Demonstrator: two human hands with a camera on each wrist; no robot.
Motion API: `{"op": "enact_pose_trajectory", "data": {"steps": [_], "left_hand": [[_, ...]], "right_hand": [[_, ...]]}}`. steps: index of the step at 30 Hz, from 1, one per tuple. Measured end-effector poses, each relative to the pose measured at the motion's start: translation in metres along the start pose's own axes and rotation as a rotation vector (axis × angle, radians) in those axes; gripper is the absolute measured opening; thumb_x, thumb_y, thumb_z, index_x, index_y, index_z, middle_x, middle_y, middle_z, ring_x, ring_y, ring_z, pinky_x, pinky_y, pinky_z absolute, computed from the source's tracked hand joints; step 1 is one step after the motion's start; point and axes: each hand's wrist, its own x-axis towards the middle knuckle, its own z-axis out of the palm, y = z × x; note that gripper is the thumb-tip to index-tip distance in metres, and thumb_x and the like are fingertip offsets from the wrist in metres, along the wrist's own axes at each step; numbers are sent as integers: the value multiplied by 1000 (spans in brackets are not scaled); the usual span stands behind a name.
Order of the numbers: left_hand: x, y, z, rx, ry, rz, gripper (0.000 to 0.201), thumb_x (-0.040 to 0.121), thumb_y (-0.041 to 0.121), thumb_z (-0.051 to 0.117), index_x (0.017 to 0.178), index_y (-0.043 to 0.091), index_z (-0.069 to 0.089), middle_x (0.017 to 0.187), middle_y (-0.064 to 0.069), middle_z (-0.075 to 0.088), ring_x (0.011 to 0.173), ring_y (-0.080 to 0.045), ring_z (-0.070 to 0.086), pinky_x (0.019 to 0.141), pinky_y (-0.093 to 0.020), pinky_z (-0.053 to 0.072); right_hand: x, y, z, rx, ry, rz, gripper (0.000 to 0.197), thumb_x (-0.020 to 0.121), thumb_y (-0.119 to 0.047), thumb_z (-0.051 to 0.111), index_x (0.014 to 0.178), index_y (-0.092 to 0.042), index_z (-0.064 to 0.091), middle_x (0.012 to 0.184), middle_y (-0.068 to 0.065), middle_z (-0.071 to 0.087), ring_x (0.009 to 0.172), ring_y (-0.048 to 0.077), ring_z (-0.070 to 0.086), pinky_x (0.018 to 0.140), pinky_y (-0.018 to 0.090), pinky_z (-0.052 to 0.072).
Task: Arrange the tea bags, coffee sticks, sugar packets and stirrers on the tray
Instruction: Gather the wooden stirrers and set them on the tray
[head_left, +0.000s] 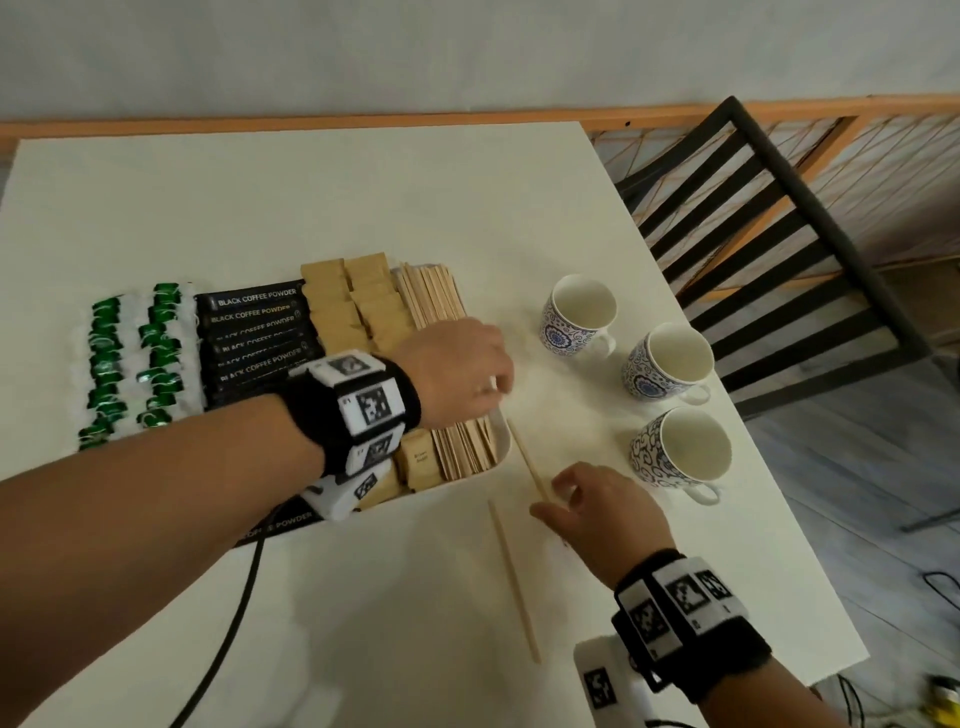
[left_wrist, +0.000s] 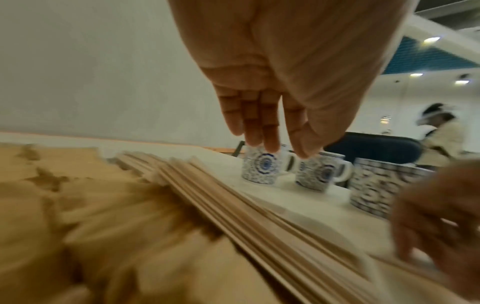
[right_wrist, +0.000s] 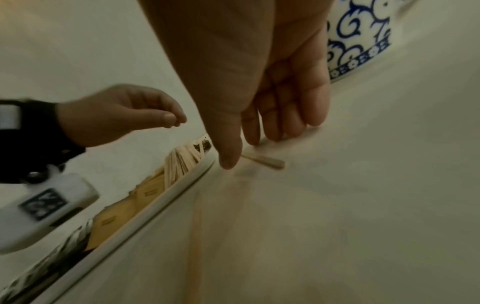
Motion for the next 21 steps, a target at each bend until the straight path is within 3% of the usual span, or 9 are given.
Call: {"op": "enact_pose_trajectory", "data": {"steps": [3, 8, 12, 17, 21], "left_hand": [[-20, 38, 19, 59, -116, 180, 24, 94, 37, 46, 104, 28, 66, 103, 5, 58, 99, -15, 53, 84, -33, 45], [-42, 76, 65, 102, -352, 281, 30, 95, 28, 48, 122, 19, 57, 118, -3, 51, 109, -24, 49, 89, -43, 45], [-43, 83, 75, 119, -294, 282, 24, 96, 26, 46, 114, 16, 58, 115, -5, 51, 104, -25, 49, 85, -42, 45], [-40, 93, 77, 242, -357, 267, 24, 99, 19, 39, 112, 11, 58, 118, -6, 49, 106, -26, 47, 82, -39, 42], [-40, 101, 79, 282, -387, 259, 27, 98, 19, 38, 114, 11, 57, 119, -6, 49, 107, -26, 48, 82, -38, 40]], "right_hand": [[8, -7, 1, -19, 15, 25, 25, 88, -45, 55, 99, -24, 64, 102, -2, 65, 96, 20, 60, 77, 29, 45], [1, -2, -6, -60, -66, 94, 17, 80, -33, 58, 84, -19, 67, 90, 2, 68, 89, 22, 62, 69, 26, 44], [-17, 10, -2, 10, -95, 117, 8, 73, -30, 60, 73, -22, 61, 80, -1, 66, 80, 19, 60, 66, 25, 46], [-30, 15, 2, 72, -55, 66, 9, 73, -21, 59, 82, -22, 59, 80, -3, 66, 80, 20, 60, 69, 29, 49], [-34, 19, 6, 91, -24, 37, 33, 77, -16, 55, 108, -27, 58, 83, -6, 66, 84, 16, 61, 70, 25, 45]]}}
